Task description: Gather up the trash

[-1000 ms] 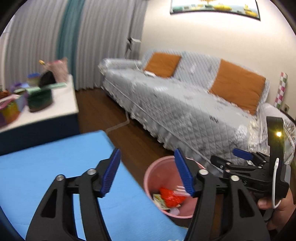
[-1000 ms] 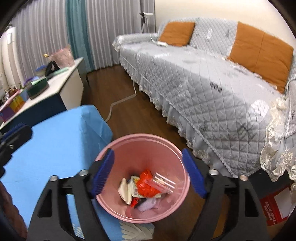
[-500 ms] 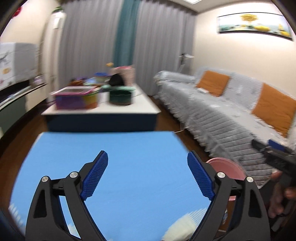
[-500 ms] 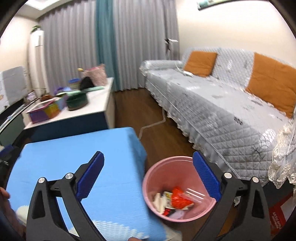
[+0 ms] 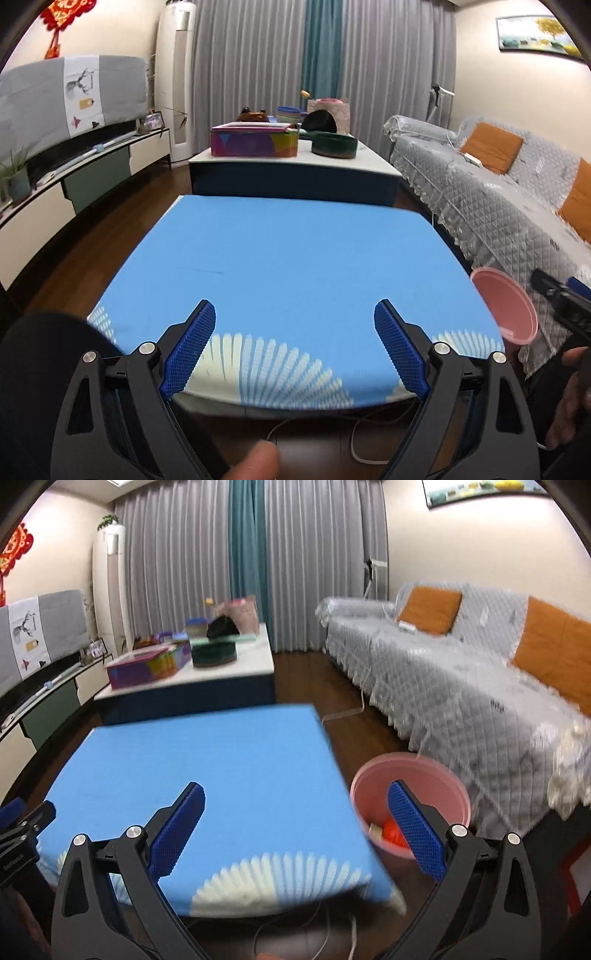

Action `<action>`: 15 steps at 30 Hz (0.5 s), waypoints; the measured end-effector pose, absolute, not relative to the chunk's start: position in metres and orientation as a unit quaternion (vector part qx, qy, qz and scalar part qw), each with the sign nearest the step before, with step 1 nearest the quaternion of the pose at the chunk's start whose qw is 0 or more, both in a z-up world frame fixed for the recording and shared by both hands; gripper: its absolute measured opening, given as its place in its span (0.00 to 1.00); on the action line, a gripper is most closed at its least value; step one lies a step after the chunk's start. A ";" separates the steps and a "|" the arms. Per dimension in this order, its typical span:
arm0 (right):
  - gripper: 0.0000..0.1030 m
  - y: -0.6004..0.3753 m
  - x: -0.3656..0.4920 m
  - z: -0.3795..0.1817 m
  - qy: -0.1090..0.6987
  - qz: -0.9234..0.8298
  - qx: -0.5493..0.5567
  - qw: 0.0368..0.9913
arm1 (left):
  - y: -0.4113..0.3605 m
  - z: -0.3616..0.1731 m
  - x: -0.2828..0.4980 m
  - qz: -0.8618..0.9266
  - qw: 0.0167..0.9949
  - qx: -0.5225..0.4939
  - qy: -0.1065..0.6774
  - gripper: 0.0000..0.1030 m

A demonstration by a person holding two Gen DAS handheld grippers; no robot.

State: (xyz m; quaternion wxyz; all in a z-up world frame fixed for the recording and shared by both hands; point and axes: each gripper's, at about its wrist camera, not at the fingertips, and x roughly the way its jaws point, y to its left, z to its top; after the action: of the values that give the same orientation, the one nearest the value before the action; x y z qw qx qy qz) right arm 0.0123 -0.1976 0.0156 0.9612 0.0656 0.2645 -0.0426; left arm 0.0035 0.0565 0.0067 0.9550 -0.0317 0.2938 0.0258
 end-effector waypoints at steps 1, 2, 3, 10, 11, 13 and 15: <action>0.95 -0.193 0.009 0.008 0.275 -0.043 0.067 0.958 | 0.053 0.006 0.002 0.022 0.956 -0.023 0.291 0.83; 0.95 -0.189 0.007 0.002 0.282 -0.042 0.064 0.956 | 0.049 0.006 0.003 0.019 0.957 -0.015 0.289 0.83; 0.95 -0.183 0.007 -0.002 0.290 -0.037 0.057 0.955 | 0.046 0.006 0.006 0.016 0.957 -0.011 0.288 0.83; 0.95 -0.173 0.010 -0.002 0.284 -0.031 0.024 0.958 | 0.043 -0.006 0.015 0.000 0.949 -0.020 0.316 0.83; 0.95 -0.172 0.011 -0.003 0.287 -0.031 0.024 0.957 | 0.043 -0.007 0.016 -0.001 0.948 -0.024 0.317 0.83; 0.95 -0.174 0.011 -0.004 0.291 -0.029 0.029 0.956 | 0.043 -0.007 0.015 -0.002 0.948 -0.027 0.317 0.83; 0.95 -0.174 0.011 -0.006 0.294 -0.030 0.028 0.955 | 0.043 -0.009 0.016 -0.005 0.947 -0.029 0.321 0.83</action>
State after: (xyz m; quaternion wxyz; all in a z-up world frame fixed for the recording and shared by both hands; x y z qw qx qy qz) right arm 0.0107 -0.1739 -0.0057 0.9550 0.0278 0.2936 -0.0302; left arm 0.0159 0.0426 -0.0093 0.9466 -0.0289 0.3212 -0.0048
